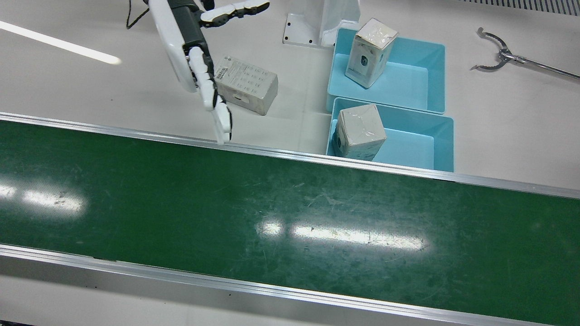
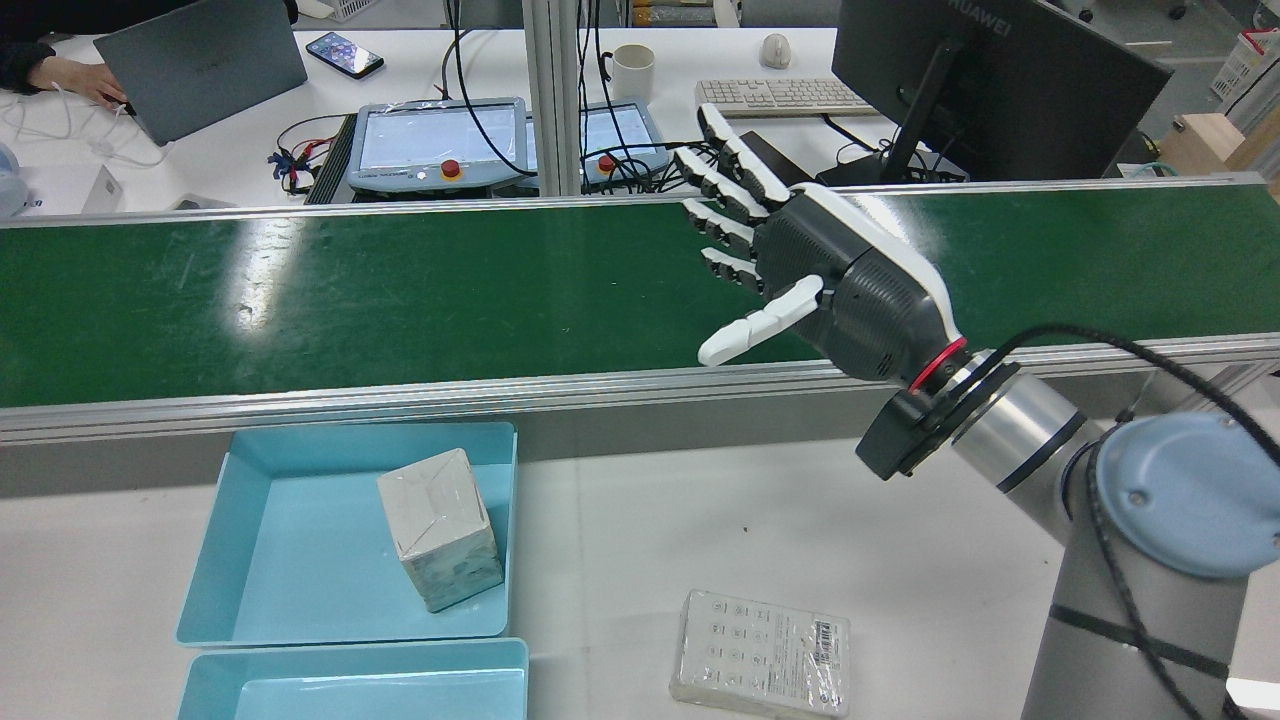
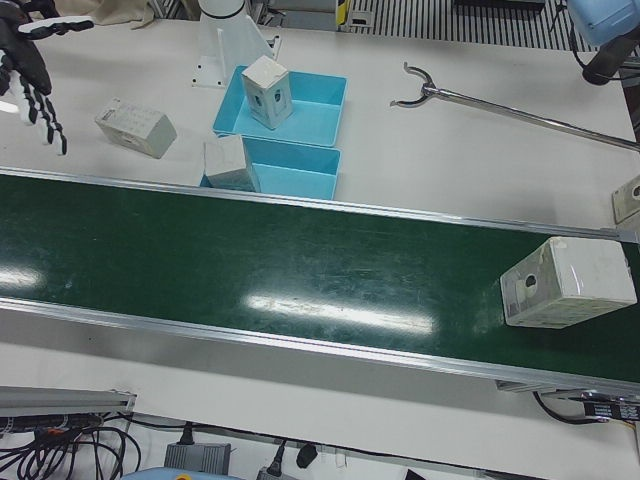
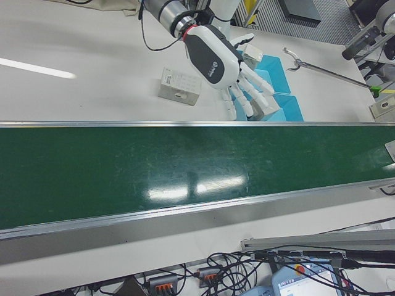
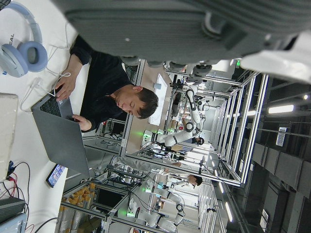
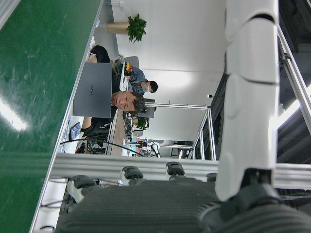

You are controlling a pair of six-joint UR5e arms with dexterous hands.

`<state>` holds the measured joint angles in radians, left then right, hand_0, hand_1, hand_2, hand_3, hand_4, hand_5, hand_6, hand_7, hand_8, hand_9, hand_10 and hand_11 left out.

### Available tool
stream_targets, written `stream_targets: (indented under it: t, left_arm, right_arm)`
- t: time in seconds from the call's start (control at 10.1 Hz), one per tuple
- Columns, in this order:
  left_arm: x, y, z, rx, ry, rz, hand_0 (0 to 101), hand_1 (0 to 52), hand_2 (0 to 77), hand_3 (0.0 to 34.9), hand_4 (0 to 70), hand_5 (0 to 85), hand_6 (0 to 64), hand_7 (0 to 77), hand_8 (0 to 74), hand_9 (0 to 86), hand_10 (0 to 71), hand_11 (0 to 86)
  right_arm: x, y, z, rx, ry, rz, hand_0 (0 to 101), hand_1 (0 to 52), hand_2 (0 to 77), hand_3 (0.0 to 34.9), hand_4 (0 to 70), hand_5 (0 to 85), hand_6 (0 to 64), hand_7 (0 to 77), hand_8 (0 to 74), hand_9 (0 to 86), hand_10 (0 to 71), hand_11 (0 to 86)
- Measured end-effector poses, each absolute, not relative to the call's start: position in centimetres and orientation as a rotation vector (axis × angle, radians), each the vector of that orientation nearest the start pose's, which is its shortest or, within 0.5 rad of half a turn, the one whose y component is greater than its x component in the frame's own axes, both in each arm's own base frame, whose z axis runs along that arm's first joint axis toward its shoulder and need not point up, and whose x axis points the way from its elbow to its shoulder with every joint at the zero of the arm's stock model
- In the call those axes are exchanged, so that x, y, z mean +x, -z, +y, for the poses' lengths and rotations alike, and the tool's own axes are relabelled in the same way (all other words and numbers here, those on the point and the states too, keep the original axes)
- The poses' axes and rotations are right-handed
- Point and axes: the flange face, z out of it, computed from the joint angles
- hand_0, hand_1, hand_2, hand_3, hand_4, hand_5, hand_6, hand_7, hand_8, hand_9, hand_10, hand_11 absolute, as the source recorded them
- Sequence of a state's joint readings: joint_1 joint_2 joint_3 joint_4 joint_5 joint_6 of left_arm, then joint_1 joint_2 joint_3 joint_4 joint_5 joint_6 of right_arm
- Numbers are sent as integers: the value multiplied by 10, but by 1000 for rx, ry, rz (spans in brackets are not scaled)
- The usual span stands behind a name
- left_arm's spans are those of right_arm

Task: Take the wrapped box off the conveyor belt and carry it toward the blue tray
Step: 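Raise the right hand and move it farther along the belt, fingers open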

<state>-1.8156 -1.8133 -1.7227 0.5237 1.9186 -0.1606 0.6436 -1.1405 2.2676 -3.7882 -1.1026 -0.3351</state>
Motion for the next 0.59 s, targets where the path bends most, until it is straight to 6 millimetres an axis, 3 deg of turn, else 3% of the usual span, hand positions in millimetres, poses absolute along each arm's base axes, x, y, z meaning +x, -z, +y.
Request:
stream_targets:
  t: [0.2, 0.3, 0.59]
  left_arm:
    - [-228, -535, -504, -330, 2406, 2108, 0, 0, 5, 0, 0, 11, 0, 5, 0, 0, 0, 0]
    - [-228, -535, -504, -330, 2406, 2107, 0, 0, 5, 0, 0, 11, 0, 0, 0, 0, 5, 0]
    - [-228, -535, -504, -330, 2406, 2108, 0, 0, 11, 0, 0, 11, 0, 0, 0, 0, 5, 0]
  right_arm:
    - [-229, -258, -444, 423, 1838, 2858, 487, 131, 60, 305, 0, 5, 0, 0, 22, 11, 0, 11]
    - [-217, -260, -449, 420, 1837, 2854, 444, 93, 65, 305, 0, 5, 0, 0, 33, 11, 0, 11]
    - [-187, -260, -455, 392, 1817, 2833, 434, 87, 65, 305, 0, 5, 0, 0, 33, 11, 0, 11]
